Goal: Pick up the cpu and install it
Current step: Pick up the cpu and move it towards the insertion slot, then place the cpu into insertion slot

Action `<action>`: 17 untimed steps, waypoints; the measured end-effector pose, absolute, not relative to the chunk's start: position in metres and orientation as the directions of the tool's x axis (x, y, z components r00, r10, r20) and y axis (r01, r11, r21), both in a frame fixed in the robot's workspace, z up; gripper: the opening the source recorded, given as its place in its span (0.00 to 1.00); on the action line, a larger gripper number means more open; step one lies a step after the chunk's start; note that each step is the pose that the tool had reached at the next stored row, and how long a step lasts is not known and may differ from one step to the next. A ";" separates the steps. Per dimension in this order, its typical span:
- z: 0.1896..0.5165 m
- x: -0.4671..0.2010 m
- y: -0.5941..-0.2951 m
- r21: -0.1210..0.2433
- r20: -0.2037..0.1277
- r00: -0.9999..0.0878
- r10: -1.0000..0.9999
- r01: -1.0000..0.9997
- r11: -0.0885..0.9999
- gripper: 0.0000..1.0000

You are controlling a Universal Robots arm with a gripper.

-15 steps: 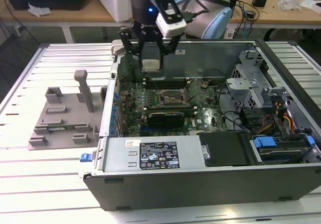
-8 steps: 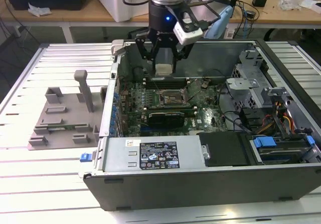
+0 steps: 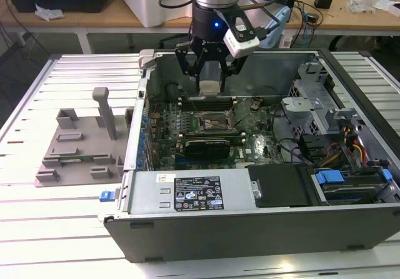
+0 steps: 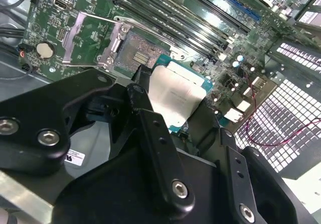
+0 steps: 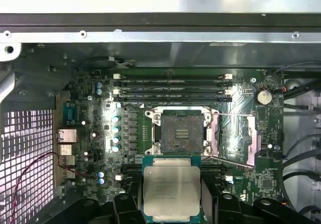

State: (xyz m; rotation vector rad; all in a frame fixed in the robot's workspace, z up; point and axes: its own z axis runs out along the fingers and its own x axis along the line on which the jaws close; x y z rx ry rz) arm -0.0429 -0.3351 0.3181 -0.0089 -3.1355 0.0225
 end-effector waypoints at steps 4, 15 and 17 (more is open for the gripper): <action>0.318 -0.043 -0.335 -0.014 0.006 -1.000 0.006 0.006 1.000 0.55; 0.318 -0.043 -0.335 -0.015 0.006 -0.997 0.075 0.075 0.997 0.55; 0.318 -0.043 -0.335 -0.015 0.006 -0.994 0.106 0.106 0.994 0.55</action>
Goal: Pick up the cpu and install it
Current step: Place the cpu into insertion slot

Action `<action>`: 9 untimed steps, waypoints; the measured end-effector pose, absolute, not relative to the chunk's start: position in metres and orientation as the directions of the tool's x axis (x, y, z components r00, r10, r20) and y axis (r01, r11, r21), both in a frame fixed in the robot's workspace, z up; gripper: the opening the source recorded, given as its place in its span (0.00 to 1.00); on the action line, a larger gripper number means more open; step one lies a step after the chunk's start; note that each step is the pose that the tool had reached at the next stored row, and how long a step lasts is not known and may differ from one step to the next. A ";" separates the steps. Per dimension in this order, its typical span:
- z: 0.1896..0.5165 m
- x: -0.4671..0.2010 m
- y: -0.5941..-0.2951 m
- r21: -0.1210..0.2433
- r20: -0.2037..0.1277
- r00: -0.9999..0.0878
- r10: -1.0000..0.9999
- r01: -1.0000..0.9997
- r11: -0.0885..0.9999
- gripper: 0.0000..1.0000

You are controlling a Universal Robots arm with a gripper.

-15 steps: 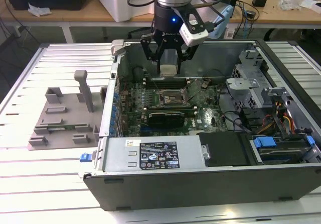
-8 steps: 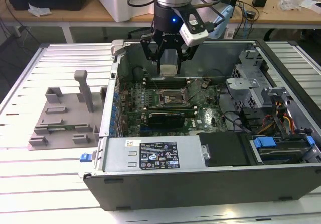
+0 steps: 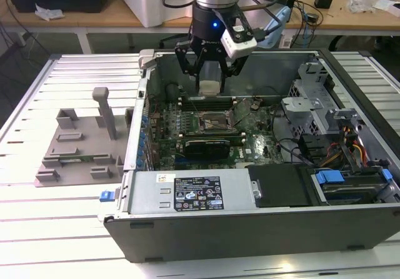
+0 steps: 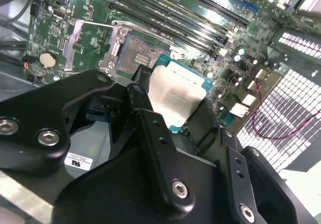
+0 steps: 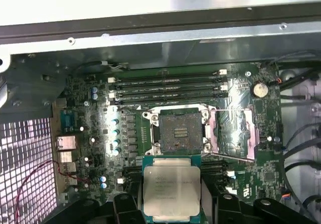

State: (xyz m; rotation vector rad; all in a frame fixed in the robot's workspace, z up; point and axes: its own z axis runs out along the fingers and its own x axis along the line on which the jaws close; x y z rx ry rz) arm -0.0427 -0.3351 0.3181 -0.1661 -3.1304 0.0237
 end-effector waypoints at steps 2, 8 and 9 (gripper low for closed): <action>0.318 -0.043 -0.335 -0.016 0.006 -0.989 0.146 0.145 0.989 0.55; 0.318 -0.043 -0.335 -0.016 0.006 -0.976 0.219 0.219 0.976 0.55; 0.318 -0.043 -0.335 -0.016 0.006 -0.974 0.228 0.228 0.974 0.55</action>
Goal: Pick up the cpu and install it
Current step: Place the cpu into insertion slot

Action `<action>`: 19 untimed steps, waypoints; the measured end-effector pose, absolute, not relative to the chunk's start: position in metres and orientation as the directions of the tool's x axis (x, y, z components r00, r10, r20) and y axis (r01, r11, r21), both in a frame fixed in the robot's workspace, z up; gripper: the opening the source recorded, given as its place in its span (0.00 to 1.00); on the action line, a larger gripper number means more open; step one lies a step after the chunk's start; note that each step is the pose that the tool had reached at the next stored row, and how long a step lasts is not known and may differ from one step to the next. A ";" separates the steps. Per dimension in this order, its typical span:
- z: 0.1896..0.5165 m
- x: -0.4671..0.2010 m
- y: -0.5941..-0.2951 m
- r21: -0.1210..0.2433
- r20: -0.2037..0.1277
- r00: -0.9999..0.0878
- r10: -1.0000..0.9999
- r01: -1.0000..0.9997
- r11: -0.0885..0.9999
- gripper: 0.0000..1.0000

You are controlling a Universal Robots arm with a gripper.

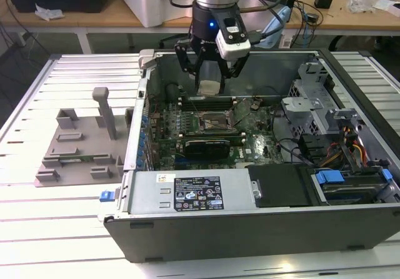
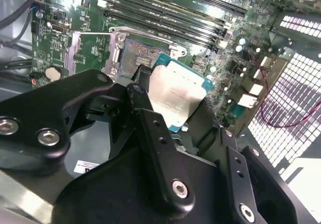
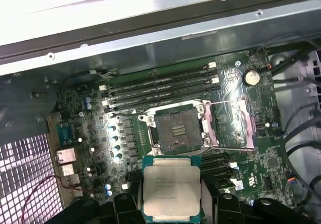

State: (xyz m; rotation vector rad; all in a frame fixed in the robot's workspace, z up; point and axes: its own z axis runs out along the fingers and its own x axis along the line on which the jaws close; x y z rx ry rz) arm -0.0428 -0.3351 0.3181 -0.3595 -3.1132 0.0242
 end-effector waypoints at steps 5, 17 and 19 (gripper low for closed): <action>0.318 -0.043 -0.335 -0.017 0.006 -0.953 0.304 0.304 0.953 0.55; 0.318 -0.043 -0.335 -0.032 -0.002 -0.872 0.490 0.490 0.871 0.55; 0.318 -0.043 -0.335 -0.035 -0.004 -0.859 0.513 0.512 0.858 0.55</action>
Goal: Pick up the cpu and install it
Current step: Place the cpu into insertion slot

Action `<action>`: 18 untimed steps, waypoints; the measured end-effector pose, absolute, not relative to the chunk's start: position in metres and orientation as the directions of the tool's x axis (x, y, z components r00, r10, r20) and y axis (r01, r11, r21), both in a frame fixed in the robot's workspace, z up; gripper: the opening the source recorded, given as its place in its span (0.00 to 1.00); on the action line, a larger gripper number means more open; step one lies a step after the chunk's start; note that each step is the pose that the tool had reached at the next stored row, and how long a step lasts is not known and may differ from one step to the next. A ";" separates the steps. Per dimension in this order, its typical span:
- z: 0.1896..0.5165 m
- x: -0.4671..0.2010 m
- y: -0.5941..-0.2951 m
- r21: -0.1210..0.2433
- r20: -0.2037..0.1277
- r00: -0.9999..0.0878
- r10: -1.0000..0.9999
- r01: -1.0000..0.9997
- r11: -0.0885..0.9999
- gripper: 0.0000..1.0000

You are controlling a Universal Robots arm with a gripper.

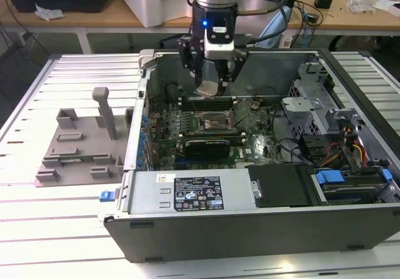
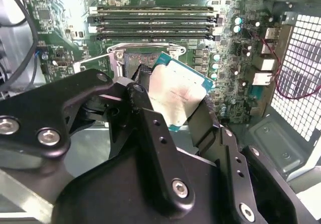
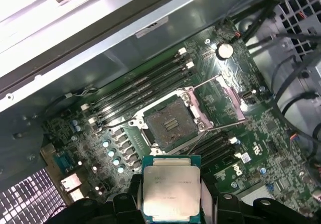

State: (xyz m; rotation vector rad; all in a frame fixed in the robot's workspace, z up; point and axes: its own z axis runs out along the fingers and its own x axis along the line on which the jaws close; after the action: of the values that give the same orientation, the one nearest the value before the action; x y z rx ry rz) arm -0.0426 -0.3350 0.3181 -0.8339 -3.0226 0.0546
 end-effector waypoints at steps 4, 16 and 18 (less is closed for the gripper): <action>0.318 -0.042 -0.335 -0.043 -0.009 -0.837 0.547 0.546 0.836 0.55; 0.318 -0.042 -0.335 -0.045 -0.010 -0.789 0.614 0.614 0.788 0.55; 0.318 -0.042 -0.335 -0.045 -0.010 -0.776 0.630 0.630 0.775 0.55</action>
State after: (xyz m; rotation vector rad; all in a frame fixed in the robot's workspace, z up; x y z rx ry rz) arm -0.0422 -0.3351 0.3181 -1.0487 -2.9546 0.0718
